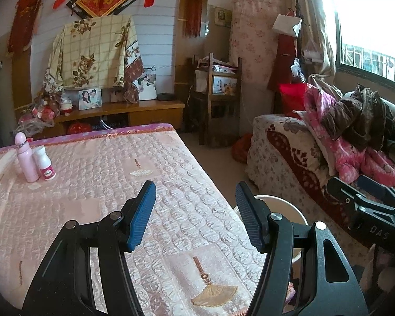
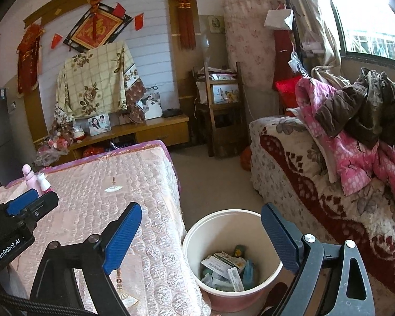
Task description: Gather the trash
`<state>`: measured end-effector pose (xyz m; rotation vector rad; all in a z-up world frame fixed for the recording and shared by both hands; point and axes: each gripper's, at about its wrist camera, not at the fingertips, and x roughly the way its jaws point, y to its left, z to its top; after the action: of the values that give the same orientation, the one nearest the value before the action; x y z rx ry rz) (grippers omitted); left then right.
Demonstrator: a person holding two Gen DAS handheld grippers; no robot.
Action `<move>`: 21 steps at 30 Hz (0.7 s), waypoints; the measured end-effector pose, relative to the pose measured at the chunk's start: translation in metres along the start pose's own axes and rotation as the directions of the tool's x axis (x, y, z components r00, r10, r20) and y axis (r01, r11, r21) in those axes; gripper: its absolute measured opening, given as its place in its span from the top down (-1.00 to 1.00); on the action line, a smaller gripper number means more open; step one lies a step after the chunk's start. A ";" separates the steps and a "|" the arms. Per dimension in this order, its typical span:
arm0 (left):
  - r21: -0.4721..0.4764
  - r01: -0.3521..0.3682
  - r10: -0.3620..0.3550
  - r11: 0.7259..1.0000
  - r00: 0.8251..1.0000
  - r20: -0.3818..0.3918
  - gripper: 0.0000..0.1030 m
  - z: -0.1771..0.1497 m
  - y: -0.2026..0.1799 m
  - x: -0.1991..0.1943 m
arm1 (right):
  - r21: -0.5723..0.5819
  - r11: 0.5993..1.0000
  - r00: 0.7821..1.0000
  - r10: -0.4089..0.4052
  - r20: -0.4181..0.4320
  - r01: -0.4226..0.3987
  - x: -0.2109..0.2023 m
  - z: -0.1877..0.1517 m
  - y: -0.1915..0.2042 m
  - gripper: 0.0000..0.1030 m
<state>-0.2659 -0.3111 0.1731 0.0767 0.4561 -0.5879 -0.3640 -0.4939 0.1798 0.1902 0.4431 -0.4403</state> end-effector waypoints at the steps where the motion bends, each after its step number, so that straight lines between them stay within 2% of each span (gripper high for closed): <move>1: -0.002 0.002 -0.002 1.000 1.000 -0.002 -0.19 -0.001 0.000 0.001 | -0.001 1.000 1.000 -0.001 0.001 0.001 -0.001 0.000 0.001 -0.76; 21: -0.010 0.030 -0.030 0.999 0.999 -0.018 -0.19 -0.002 0.005 0.004 | -0.013 1.000 1.000 -0.009 -0.004 0.008 0.001 0.000 0.006 -0.77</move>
<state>-0.2612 -0.3087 0.1690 0.0657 0.4787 -0.6150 -0.3602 -0.4888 0.1800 0.1766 0.4505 -0.4453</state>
